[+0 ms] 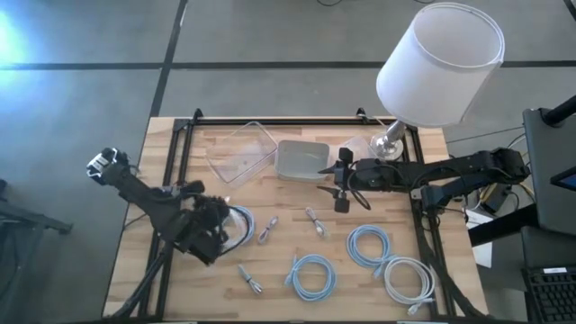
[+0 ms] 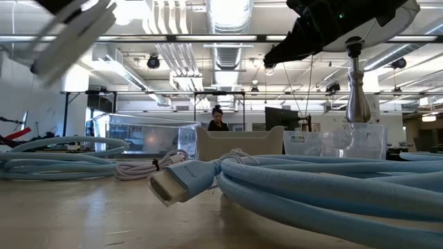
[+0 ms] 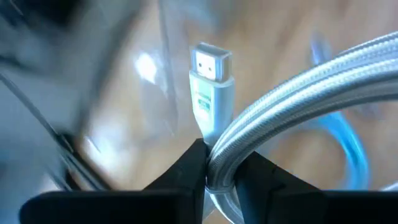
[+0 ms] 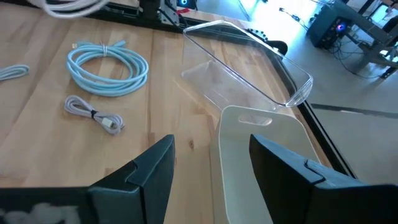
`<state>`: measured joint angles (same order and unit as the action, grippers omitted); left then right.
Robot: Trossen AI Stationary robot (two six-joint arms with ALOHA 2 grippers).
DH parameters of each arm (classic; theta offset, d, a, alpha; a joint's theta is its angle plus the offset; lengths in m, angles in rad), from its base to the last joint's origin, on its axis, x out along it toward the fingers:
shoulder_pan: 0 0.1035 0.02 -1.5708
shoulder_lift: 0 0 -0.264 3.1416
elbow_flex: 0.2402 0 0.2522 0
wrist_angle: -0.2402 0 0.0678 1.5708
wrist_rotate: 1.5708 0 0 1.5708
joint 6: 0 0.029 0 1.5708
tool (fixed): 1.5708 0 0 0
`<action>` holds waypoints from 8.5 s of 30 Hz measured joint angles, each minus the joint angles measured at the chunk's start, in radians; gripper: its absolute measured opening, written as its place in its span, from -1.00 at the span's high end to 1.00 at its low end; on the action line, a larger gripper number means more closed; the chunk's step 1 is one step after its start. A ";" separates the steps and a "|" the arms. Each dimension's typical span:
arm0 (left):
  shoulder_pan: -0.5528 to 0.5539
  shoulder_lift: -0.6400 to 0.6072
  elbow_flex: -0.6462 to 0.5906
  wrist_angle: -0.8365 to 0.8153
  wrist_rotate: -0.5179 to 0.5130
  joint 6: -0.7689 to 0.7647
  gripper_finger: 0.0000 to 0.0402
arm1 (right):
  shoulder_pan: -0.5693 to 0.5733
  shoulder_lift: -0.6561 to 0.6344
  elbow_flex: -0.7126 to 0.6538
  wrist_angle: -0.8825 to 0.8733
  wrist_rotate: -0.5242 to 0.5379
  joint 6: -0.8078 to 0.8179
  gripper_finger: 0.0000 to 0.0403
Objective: Pick & Place USB Port
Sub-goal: Put the left white HDMI cable into the left transparent bin, then put the white HDMI cable into the left transparent bin
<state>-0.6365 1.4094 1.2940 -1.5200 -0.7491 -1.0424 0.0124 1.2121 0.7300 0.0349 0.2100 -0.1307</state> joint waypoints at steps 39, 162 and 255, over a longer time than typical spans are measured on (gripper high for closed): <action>0.951 0.121 -0.282 0.893 -0.297 0.730 0.68 | 0.000 0.001 -0.025 0.000 0.000 0.002 -0.02; 0.957 0.157 0.010 1.009 0.191 1.162 -0.05 | 0.716 0.001 -0.235 -0.678 -0.637 1.623 0.89; 0.841 0.162 -0.217 1.651 0.937 0.864 0.20 | 0.104 0.158 0.122 -0.284 0.552 0.432 0.91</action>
<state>0.2049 1.5711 1.0768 0.1314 0.1880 -0.1787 0.1165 1.3705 0.8525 -0.2492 0.7616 0.3018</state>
